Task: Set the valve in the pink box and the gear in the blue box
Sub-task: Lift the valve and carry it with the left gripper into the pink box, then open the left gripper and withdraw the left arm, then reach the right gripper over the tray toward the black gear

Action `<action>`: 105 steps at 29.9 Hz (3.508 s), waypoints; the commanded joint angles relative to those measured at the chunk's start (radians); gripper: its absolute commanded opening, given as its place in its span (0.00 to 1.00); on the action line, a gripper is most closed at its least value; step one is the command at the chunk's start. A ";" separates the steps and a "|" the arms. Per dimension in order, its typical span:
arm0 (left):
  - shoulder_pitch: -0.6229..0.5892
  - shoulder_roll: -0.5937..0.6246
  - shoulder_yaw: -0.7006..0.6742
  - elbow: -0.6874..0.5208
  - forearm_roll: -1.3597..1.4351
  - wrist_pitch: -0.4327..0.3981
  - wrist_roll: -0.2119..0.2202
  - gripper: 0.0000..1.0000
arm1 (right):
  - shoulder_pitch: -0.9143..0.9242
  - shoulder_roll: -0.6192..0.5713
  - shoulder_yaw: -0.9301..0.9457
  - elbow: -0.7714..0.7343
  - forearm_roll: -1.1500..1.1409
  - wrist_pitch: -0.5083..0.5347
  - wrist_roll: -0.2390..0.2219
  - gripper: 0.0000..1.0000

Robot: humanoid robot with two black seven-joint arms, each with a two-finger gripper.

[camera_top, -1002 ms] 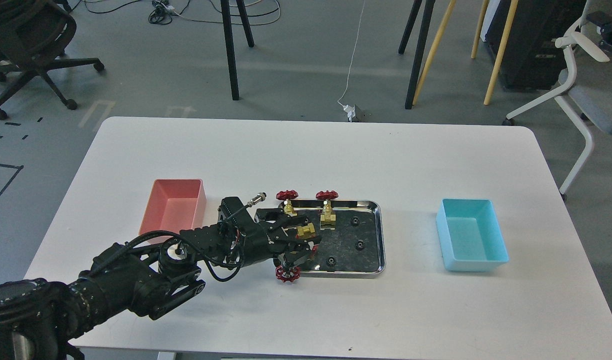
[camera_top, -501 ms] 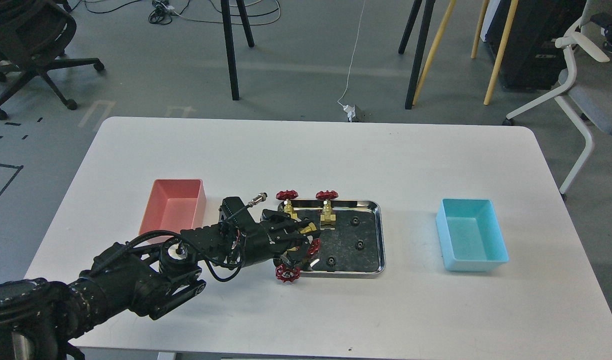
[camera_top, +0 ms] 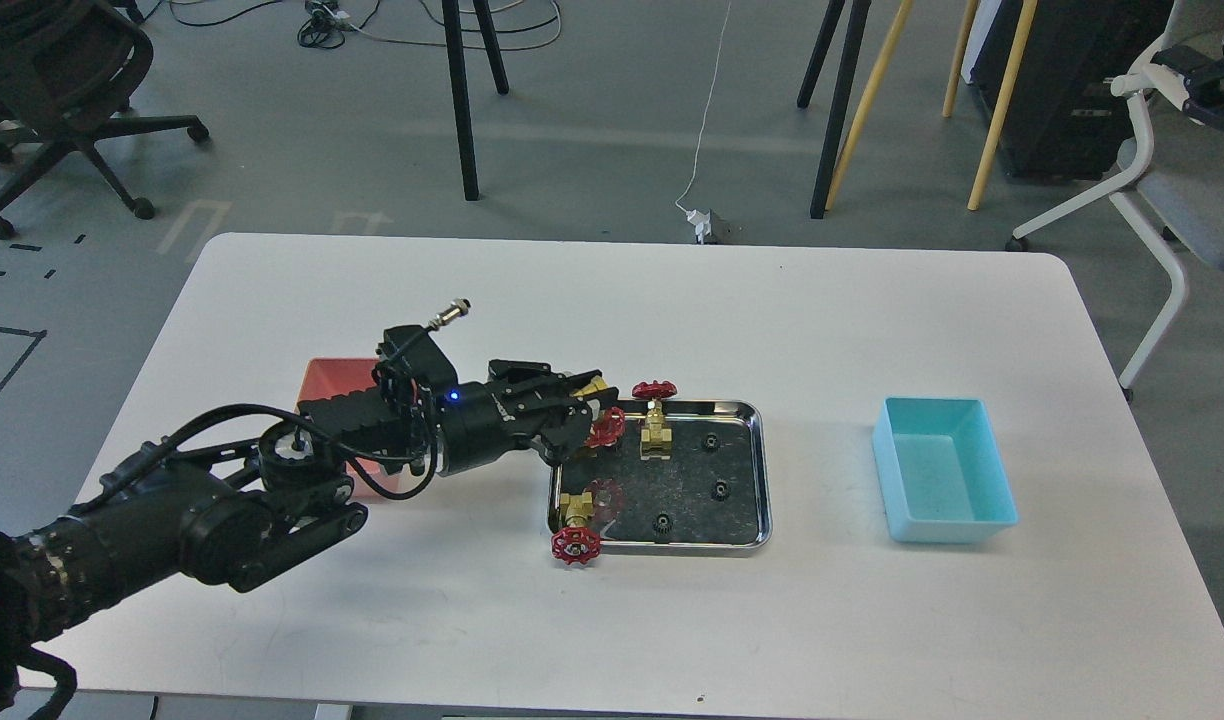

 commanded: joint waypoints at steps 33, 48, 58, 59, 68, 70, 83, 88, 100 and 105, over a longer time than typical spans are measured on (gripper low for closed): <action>0.191 0.135 -0.017 0.180 -0.108 0.098 0.021 0.29 | 0.064 0.056 -0.004 -0.101 -0.074 0.001 0.000 0.99; 0.169 0.146 -0.023 0.188 -0.267 0.088 0.018 0.69 | 0.064 0.074 -0.031 -0.104 -0.075 0.001 0.000 0.99; -0.185 0.221 -0.071 0.254 -0.882 -0.198 0.026 0.92 | 0.067 0.137 -0.081 -0.072 -0.090 0.121 0.006 0.99; -0.234 0.224 -0.082 0.289 -0.972 -0.264 0.032 0.93 | 0.077 0.143 -0.096 -0.060 -0.118 0.144 0.008 0.99; -0.610 0.207 -0.105 0.683 -1.485 -0.707 0.199 0.94 | 0.134 0.188 -0.169 0.135 -0.530 0.188 0.079 0.99; -0.674 0.184 -0.105 0.745 -1.534 -0.707 0.234 0.94 | 0.130 0.188 -0.170 0.219 -0.639 0.188 0.086 0.99; -0.808 0.140 -0.091 0.772 -1.530 -0.707 0.245 0.95 | 0.117 0.307 -0.475 0.548 -1.075 0.188 0.154 0.99; -0.819 0.138 -0.091 0.772 -1.530 -0.707 0.245 0.95 | 0.105 0.362 -0.615 0.548 -1.101 0.188 0.180 0.99; -0.825 0.150 -0.089 0.774 -1.530 -0.707 0.245 0.95 | 0.016 0.523 -0.670 0.355 -1.233 0.188 0.227 0.99; -0.826 0.153 -0.089 0.779 -1.530 -0.707 0.244 0.95 | -0.004 0.588 -0.673 0.278 -1.258 0.188 0.227 0.99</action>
